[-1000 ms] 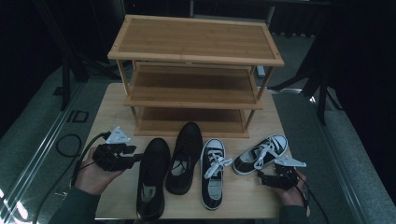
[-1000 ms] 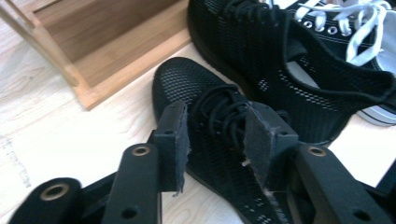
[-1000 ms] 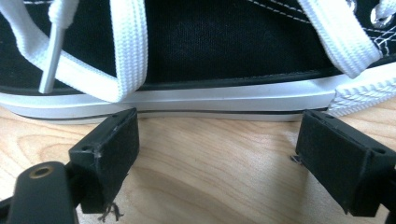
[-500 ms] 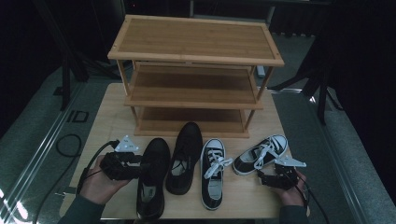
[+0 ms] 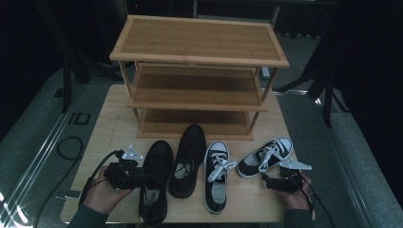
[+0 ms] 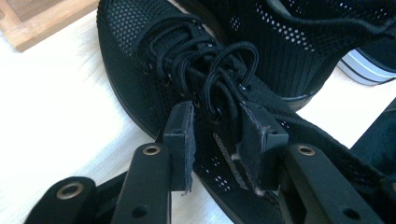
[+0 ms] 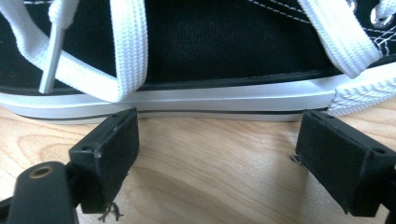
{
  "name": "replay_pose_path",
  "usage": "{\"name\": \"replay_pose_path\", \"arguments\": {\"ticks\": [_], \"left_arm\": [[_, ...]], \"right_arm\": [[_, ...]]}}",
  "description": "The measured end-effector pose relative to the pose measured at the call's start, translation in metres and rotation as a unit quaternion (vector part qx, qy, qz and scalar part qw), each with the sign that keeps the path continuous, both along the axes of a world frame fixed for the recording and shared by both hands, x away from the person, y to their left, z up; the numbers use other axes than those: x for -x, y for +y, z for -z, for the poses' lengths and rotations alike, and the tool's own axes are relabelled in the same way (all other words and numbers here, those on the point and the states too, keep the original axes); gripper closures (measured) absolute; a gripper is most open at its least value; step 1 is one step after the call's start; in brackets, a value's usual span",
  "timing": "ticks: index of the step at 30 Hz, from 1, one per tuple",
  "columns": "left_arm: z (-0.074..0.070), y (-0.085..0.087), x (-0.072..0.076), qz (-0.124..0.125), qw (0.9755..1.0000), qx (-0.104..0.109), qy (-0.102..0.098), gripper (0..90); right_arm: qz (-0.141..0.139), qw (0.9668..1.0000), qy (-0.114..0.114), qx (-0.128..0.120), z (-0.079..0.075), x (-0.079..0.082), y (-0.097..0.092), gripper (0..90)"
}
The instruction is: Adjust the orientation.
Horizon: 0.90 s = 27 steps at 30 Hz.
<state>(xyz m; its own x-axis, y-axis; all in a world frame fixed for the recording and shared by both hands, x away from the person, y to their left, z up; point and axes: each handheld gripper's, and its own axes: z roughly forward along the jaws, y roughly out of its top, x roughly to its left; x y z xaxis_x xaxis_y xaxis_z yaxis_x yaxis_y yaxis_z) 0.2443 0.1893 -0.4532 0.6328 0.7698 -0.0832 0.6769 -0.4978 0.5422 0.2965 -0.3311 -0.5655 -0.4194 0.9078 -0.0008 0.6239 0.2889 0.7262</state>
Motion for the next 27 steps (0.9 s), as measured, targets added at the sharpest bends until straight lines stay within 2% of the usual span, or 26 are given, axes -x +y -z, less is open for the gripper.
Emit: {"name": "replay_pose_path", "arguments": {"ticks": [6,9,11,21,23,27], "left_arm": [[0.007,0.001,0.001,-0.003,1.0000,-0.002,0.009,66.4],[0.009,-0.001,0.002,-0.002,0.9999,-0.010,0.008,67.2],[0.009,-0.001,0.003,-0.002,0.9999,-0.007,0.009,68.8],[0.023,-0.007,-0.006,-0.007,0.9996,-0.012,0.025,74.4],[0.025,-0.008,-0.008,-0.009,0.9995,-0.016,0.025,75.6],[0.027,-0.009,-0.010,-0.017,0.9995,-0.011,0.026,80.2]], "right_arm": [[0.000,1.0000,0.000,0.000,0.000,0.000,0.000,13.4],[0.000,1.0000,0.000,0.000,0.000,0.000,0.000,13.4],[0.000,1.0000,0.000,0.000,0.000,0.000,0.000,13.4],[0.000,1.0000,0.000,0.000,0.000,0.000,0.000,13.4],[0.000,1.0000,0.000,0.000,0.000,0.000,0.000,13.4],[0.000,1.0000,0.000,0.000,0.000,0.000,0.000,13.4]]}}
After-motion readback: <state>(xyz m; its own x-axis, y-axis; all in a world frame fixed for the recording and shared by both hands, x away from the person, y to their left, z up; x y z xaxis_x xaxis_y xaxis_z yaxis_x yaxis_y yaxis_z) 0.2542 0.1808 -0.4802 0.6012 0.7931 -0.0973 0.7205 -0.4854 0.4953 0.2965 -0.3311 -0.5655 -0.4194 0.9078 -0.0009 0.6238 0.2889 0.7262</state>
